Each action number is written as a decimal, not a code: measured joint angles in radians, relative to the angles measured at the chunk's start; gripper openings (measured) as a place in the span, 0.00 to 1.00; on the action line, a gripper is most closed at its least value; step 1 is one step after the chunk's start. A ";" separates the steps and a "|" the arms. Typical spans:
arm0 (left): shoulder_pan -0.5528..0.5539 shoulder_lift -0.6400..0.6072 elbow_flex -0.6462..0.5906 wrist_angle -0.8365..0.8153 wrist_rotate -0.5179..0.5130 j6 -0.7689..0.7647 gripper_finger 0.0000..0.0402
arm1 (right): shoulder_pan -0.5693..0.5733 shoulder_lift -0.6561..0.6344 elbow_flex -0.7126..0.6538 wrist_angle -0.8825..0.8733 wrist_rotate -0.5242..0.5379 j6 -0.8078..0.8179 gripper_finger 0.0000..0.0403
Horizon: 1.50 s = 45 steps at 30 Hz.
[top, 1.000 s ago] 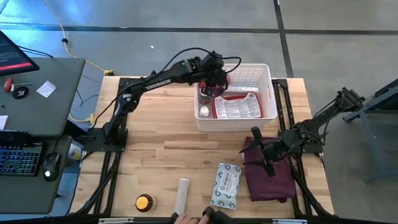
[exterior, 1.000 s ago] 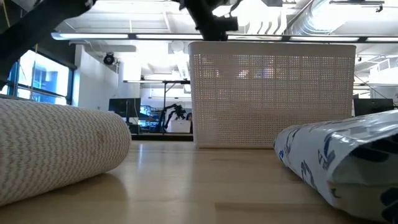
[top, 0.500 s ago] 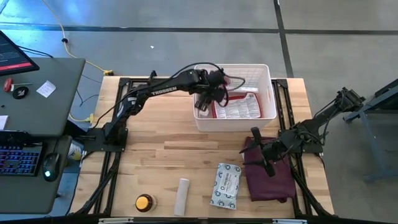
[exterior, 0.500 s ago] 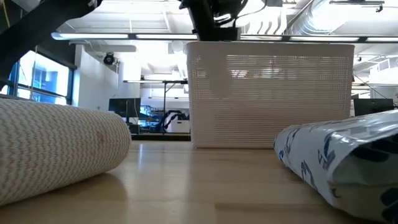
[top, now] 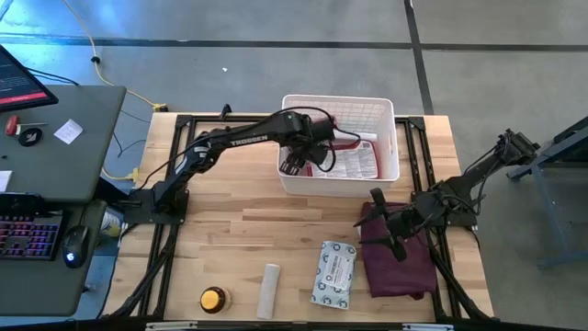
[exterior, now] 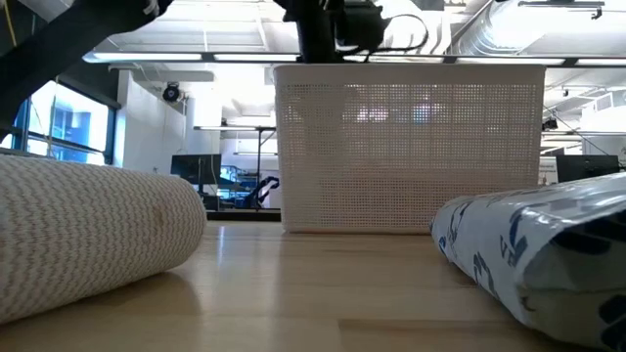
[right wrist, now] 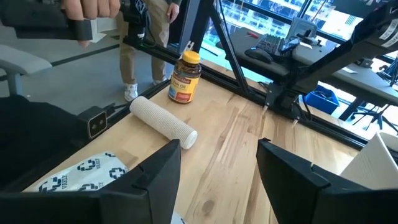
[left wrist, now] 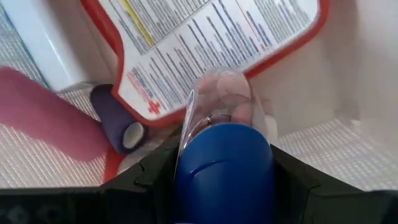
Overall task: Pick & place medical supplies in basket/bin
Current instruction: Put the blue medicine bottle into the white container
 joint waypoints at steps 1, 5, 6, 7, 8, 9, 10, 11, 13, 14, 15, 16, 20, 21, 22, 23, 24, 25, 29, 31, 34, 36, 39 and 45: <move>0.000 0.003 0.000 0.003 -0.003 -0.010 0.54 | 0.000 0.000 0.000 -0.003 0.000 0.000 0.50; 0.002 0.020 0.002 -0.030 -0.008 -0.028 0.54 | 0.000 0.000 0.000 -0.009 0.000 0.000 0.50; 0.002 0.020 0.002 -0.030 -0.009 -0.030 0.55 | 0.000 0.000 0.000 -0.011 0.000 0.000 0.50; 0.002 0.021 0.002 -0.027 -0.010 -0.035 0.55 | 0.000 0.000 0.000 -0.010 0.000 0.000 0.50; 0.002 0.021 0.002 -0.023 -0.009 -0.035 0.56 | 0.000 0.000 0.000 -0.011 0.000 0.000 0.50; 0.002 0.021 0.002 -0.017 -0.007 -0.035 0.57 | 0.000 0.000 0.000 -0.013 0.000 0.000 0.50; 0.002 0.021 0.002 -0.009 -0.007 -0.034 0.58 | 0.000 0.000 0.000 -0.013 0.000 0.000 0.50; 0.002 0.021 0.002 -0.005 -0.007 -0.033 0.59 | 0.000 0.000 0.000 -0.013 0.000 0.000 0.50; 0.001 0.022 0.002 -0.011 -0.014 -0.035 0.59 | 0.000 0.000 0.000 -0.017 0.000 0.000 0.50; 0.001 0.023 0.002 -0.018 -0.026 -0.037 0.59 | 0.000 0.000 0.000 -0.017 0.000 0.000 0.50; 0.000 0.024 0.002 -0.028 -0.043 -0.042 0.59 | 0.000 0.000 0.000 -0.017 0.000 0.000 0.50; 0.000 0.025 0.001 -0.040 -0.062 -0.053 0.59 | 0.000 0.000 0.000 -0.018 0.000 0.000 0.50; 0.000 0.028 -0.001 -0.085 -0.101 -0.091 0.58 | 0.000 0.000 0.000 -0.018 0.000 0.000 0.50; 0.000 0.028 -0.001 -0.089 -0.102 -0.094 0.58 | 0.000 0.000 0.000 -0.018 0.000 0.000 0.50; 0.000 0.028 -0.001 -0.088 -0.099 -0.093 0.58 | 0.000 0.000 0.000 -0.018 0.000 -0.001 0.50; 0.000 0.028 -0.001 -0.084 -0.099 -0.091 0.58 | 0.000 0.000 0.000 -0.018 0.000 -0.004 0.50; 0.000 0.028 -0.001 -0.078 -0.105 -0.091 0.58 | 0.000 0.000 0.000 -0.018 0.000 -0.005 0.50; -0.001 0.028 -0.001 -0.072 -0.110 -0.091 0.58 | 0.000 0.000 0.000 -0.018 0.000 -0.005 0.50; -0.001 0.028 -0.001 -0.081 -0.115 -0.092 0.58 | 0.000 0.000 0.000 -0.018 0.000 -0.008 0.50; -0.004 0.028 -0.001 -0.085 -0.116 -0.094 0.57 | 0.000 0.000 0.000 -0.018 0.000 -0.010 0.50; -0.008 0.028 -0.001 -0.075 -0.158 -0.096 0.55 | 0.000 0.000 0.000 -0.018 0.001 -0.019 0.50; -0.008 0.028 0.002 -0.073 -0.177 -0.112 0.55 | 0.000 0.000 0.000 -0.018 0.006 -0.019 0.50; -0.004 0.028 0.001 -0.082 -0.105 -0.123 0.57 | 0.000 0.000 0.000 -0.018 0.007 -0.019 0.50; -0.004 0.026 -0.015 -0.103 -0.072 -0.147 0.56 | 0.000 0.000 0.000 -0.019 0.008 -0.019 0.50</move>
